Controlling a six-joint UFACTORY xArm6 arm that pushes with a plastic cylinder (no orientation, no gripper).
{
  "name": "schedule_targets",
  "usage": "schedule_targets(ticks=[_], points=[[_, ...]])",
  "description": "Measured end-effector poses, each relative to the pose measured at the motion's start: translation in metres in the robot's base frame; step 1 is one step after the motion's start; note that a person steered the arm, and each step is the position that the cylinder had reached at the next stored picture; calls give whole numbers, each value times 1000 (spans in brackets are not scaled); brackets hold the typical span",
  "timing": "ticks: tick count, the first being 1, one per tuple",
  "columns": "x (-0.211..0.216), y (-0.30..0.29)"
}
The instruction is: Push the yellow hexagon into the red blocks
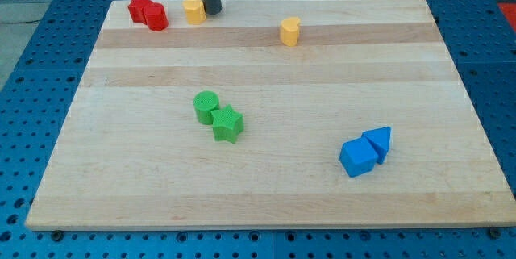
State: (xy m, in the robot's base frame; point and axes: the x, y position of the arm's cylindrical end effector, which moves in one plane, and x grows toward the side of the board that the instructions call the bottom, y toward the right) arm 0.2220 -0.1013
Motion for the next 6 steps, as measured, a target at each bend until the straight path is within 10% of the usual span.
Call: schedule_targets(ticks=[6], points=[[-5, -15]])
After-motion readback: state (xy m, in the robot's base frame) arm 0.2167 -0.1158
